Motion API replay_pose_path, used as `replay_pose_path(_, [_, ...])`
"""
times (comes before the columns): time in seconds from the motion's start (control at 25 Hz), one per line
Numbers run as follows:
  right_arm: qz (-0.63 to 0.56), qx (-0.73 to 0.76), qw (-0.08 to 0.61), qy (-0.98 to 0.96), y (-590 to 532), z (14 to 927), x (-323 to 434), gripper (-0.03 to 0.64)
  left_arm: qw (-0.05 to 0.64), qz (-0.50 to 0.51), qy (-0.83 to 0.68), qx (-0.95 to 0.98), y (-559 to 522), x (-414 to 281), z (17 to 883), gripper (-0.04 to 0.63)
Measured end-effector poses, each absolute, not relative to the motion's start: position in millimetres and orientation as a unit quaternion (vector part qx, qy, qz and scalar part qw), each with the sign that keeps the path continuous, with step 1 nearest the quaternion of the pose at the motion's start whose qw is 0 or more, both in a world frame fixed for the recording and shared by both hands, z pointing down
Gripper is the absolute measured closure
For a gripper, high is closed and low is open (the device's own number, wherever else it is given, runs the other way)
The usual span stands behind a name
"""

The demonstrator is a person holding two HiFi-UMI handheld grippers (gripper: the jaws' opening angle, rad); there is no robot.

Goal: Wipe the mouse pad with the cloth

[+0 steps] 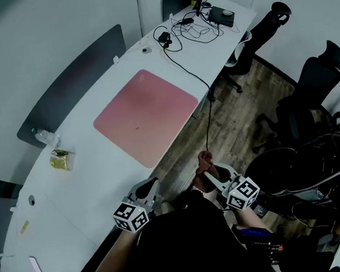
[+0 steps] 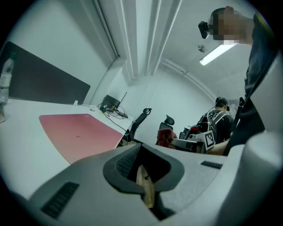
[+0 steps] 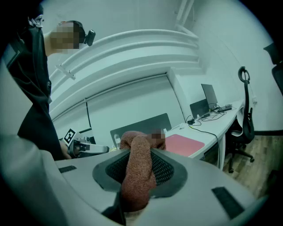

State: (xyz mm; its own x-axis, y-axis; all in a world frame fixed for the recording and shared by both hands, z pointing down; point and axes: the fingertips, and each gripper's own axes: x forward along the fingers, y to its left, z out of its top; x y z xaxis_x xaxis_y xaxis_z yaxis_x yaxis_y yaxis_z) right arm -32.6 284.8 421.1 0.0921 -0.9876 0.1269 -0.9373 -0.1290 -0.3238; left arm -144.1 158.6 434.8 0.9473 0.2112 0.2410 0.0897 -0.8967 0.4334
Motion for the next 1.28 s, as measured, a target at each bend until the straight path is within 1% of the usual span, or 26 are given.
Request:
replay_pose_path(0.48, [-0.147, -0.732, 0.078, 0.661, 288.3, 413.1, -30.7, 0.495, 0.203, 0.14, 0.07, 0.967, 164.1, -142.2, 427.2, 0.586])
replay_pose_path(0.76, [-0.141, -0.724, 0.08, 0.67, 277.8, 407.2, -42.0, 0.495, 0.21, 0.132, 0.055, 0.967, 155.6, -154.7, 425.0, 0.587])
replay_pose_path(1.28, [-0.144, -0.685, 0.055, 0.712, 233.6, 409.0, -65.2, 0.492, 0.203, 0.112, 0.001, 0.973, 123.9, -188.7, 424.9, 0.586])
